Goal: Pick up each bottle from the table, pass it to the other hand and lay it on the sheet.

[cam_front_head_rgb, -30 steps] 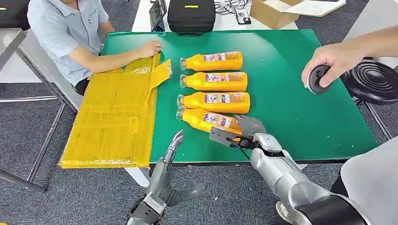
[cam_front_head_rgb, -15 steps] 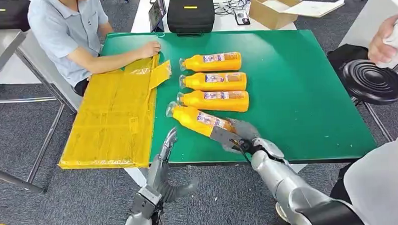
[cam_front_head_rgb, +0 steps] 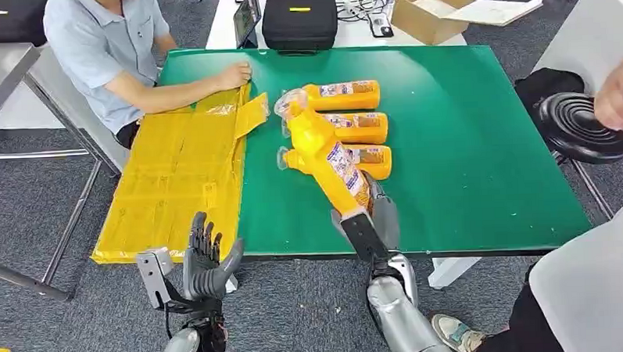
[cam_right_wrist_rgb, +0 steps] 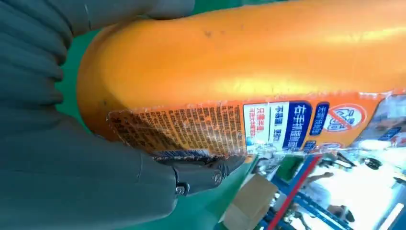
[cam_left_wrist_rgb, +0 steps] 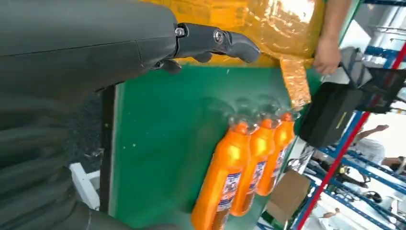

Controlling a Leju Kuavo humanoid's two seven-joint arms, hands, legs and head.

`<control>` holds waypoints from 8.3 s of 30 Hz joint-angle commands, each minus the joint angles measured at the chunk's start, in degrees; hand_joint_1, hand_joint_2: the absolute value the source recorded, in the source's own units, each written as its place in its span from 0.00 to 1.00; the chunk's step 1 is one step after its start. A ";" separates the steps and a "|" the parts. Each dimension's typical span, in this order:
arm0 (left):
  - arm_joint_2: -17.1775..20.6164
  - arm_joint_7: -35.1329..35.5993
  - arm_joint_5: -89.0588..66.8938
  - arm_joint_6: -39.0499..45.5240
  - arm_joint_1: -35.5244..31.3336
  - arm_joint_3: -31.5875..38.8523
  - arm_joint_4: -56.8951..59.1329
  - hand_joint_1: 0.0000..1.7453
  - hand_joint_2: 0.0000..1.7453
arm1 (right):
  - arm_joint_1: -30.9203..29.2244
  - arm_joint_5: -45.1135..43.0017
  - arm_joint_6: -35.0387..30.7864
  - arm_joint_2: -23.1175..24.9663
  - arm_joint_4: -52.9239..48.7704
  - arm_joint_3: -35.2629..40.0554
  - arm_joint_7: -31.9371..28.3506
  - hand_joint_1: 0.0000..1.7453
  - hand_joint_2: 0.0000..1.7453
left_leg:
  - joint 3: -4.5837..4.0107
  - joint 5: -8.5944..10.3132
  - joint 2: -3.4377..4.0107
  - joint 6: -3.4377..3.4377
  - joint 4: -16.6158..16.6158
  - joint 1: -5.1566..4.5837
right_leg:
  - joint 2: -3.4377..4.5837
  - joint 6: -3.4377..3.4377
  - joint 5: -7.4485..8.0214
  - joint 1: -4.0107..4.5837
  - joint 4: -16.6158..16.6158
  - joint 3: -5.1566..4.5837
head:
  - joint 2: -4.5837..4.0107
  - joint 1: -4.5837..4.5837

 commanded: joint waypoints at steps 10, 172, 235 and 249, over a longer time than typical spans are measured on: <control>3.54 -9.90 -6.16 -22.32 0.57 -4.61 -2.93 0.00 1.00 | -4.45 4.18 12.09 -0.88 7.00 17.62 -1.01 1.00 1.00 | 0.38 -0.18 0.26 -0.08 0.01 0.05 | 0.20 -0.14 -0.12 0.09 0.02 0.29 | 0.00 0.00; -0.91 -2.29 -59.39 -20.34 -38.10 32.58 44.74 0.00 1.00 | -2.44 -0.06 -6.63 0.98 6.23 49.17 -3.06 0.00 0.00 | 0.42 0.07 0.06 -0.19 -0.03 0.08 | -0.04 -0.26 0.05 0.09 0.07 0.32 | 0.00 0.02; 6.37 -7.57 -26.29 6.16 4.32 11.31 -19.90 0.00 1.00 | -1.39 32.82 -10.92 -8.60 6.89 -14.93 6.91 0.00 1.00 | -0.09 0.05 -0.11 -0.12 -0.04 0.00 | -0.15 -0.05 0.04 0.02 -0.02 -0.11 | 0.00 0.09; 6.16 -6.39 -25.39 3.72 -3.96 6.21 -12.30 0.00 1.00 | -14.86 32.89 -7.00 -8.03 24.86 -5.30 11.85 0.00 1.00 | -0.03 0.08 -0.04 -0.14 -0.02 -0.02 | -0.09 -0.09 0.08 0.00 0.02 -0.08 | 0.00 0.09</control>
